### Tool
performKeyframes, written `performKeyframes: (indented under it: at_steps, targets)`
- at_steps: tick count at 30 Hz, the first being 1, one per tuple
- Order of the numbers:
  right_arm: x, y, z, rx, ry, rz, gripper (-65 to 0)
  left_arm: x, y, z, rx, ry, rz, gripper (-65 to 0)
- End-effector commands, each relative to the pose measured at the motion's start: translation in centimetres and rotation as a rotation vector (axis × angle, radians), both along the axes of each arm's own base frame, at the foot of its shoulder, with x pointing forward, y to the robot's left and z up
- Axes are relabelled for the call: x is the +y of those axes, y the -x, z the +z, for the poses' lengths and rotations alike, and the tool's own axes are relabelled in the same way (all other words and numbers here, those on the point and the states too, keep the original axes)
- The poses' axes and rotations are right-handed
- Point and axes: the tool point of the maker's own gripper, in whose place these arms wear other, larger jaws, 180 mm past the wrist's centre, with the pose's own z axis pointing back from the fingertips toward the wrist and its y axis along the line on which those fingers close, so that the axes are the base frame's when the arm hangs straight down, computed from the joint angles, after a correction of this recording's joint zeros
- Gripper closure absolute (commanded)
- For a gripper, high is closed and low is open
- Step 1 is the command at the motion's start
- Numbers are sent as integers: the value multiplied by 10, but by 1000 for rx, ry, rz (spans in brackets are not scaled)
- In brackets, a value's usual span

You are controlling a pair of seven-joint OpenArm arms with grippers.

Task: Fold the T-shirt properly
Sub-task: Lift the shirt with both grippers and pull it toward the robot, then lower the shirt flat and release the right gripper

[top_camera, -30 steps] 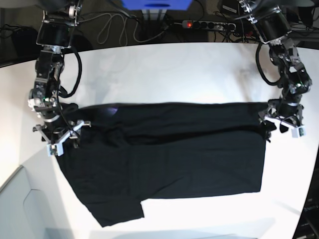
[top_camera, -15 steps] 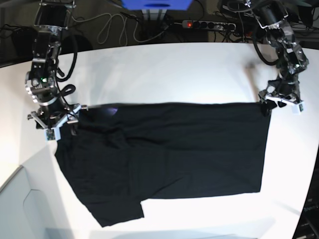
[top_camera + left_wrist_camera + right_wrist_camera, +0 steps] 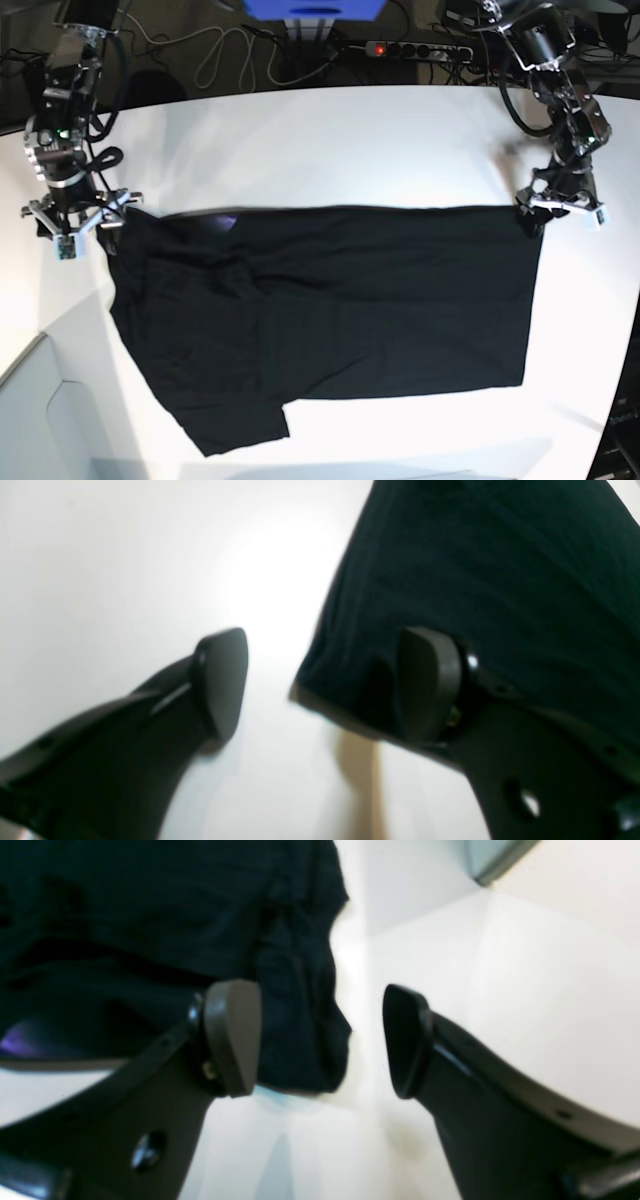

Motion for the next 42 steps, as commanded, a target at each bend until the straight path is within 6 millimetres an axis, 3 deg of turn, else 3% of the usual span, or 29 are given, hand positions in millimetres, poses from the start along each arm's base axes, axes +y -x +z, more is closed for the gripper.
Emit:
performKeyframes:
  at_steps: [1, 5, 7, 8, 12, 17, 23, 29, 34, 37, 42]
  targets:
    - [-8, -4, 15, -49, 22, -1, -376, -2, -8, 8, -19, -7, -18, -413]
    - [-18, 2, 13, -38, 30, -29, -377, -11, -10, 0, -16, 1, -36, -185]
    - [-18, 4, 11, -29, 31, -27, -401, -12, -7, -9, -2, 13, -30, -36]
    - [-19, 5, 8, -22, 29, -29, -424, -11, -6, -12, 3, 18, -23, 0]
    - [-23, 9, -14, 28, 0, -51, -498, -8, -3, -22, 23, 39, -2, 0]
    - [-32, 1, -44, 91, -54, -92, -498, -7, -1, -24, 31, 41, 0, 0]
    - [-31, -6, -62, 131, -90, -80, -490, -6, 0, -25, 37, 31, -2, 0]
    - [-13, -1, -89, 218, -133, 57, -314, -4, 0, -24, 38, 26, -3, 0]
    - [-4, -3, -90, 227, -137, 127, -128, -4, 0, -24, 38, 24, -3, 0]
    - [-12, -5, -83, 217, -108, 132, -15, 1, -1, -20, 35, 9, -6, 0]
    - [-21, -6, -77, 213, -80, 134, -2, 12, 1, -12, 33, -20, -10, 0]
